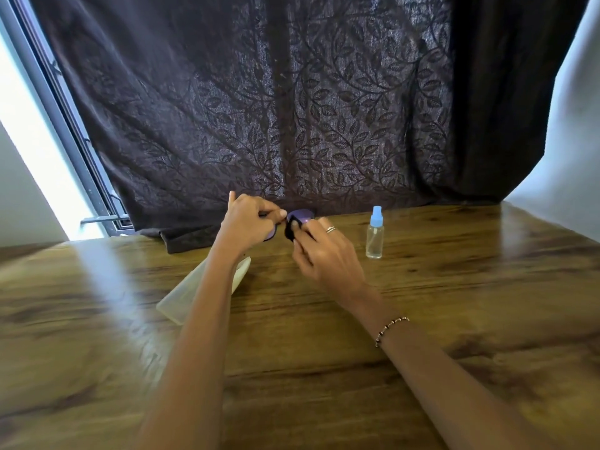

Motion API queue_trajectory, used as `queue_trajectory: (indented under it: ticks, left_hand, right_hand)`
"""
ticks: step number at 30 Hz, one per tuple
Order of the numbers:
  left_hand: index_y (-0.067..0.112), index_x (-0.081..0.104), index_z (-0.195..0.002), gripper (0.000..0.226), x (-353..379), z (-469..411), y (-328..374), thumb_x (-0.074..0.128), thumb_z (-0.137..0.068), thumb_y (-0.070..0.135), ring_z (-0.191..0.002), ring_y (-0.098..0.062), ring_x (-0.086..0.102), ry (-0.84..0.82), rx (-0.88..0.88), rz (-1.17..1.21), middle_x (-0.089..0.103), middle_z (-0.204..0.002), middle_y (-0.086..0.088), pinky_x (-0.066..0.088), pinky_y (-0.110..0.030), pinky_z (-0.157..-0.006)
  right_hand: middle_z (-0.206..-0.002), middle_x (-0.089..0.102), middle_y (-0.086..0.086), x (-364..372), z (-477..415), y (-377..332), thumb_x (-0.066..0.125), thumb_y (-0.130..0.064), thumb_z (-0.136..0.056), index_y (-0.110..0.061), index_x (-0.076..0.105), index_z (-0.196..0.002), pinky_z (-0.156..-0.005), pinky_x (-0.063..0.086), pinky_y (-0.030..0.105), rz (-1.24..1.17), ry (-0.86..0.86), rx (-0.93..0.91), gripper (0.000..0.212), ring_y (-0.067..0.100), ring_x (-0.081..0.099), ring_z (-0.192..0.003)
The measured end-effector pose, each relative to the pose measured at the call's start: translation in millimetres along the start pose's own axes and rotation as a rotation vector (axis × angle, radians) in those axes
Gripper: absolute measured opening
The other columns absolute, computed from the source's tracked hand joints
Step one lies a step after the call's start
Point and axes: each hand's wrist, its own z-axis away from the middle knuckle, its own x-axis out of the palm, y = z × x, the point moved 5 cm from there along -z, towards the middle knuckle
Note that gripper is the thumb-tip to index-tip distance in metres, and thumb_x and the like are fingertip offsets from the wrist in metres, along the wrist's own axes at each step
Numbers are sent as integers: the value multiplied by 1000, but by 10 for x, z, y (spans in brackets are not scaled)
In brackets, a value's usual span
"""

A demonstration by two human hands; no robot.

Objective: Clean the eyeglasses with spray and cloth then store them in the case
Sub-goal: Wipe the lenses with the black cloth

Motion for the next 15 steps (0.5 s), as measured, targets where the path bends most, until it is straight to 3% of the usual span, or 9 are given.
queue_trajectory:
  ticks: [3,6,8,12,15]
  left_hand:
    - [15,73,-89,18,-17,10,33,59,-92,24,-95,-21,59,-14,0,14,60,-71,5,4,-51,-116]
    - [13,74,-94,19,-54,19,24,59,-92,24,-93,-20,58,-6,-33,55,58,-68,7,4,-50,-116]
    - [14,74,-94,18,-68,29,-5,59,-92,24,-86,-14,55,1,-52,84,58,-66,12,4,-50,-116]
    - [12,74,-94,18,-81,54,-27,60,-92,22,-92,-10,53,20,-77,117,62,-81,8,-3,-45,-117]
    - [13,74,-92,17,-48,71,-3,59,-92,22,-90,-12,56,-18,-79,156,61,-71,13,-6,-43,-117]
  right_hand:
    - [-90,60,5,-15,-64,51,49,-13,-97,-2,65,-112,-64,44,30,19,-16,17,25,18,52,-80]
    - [-86,59,6,-89,-31,204,53,-12,-94,-2,68,-100,-63,47,35,39,12,137,19,20,53,-79]
    - [-83,60,7,-98,-1,152,57,-10,-90,-2,69,-92,-61,47,33,15,20,112,15,20,54,-76]
    - [-87,60,5,-29,-42,-77,55,-10,-92,0,67,-106,-61,41,24,-1,-18,-32,21,16,52,-75]
    - [-87,58,4,-69,-74,85,56,-10,-93,0,66,-111,-62,37,21,12,40,106,23,15,51,-76]
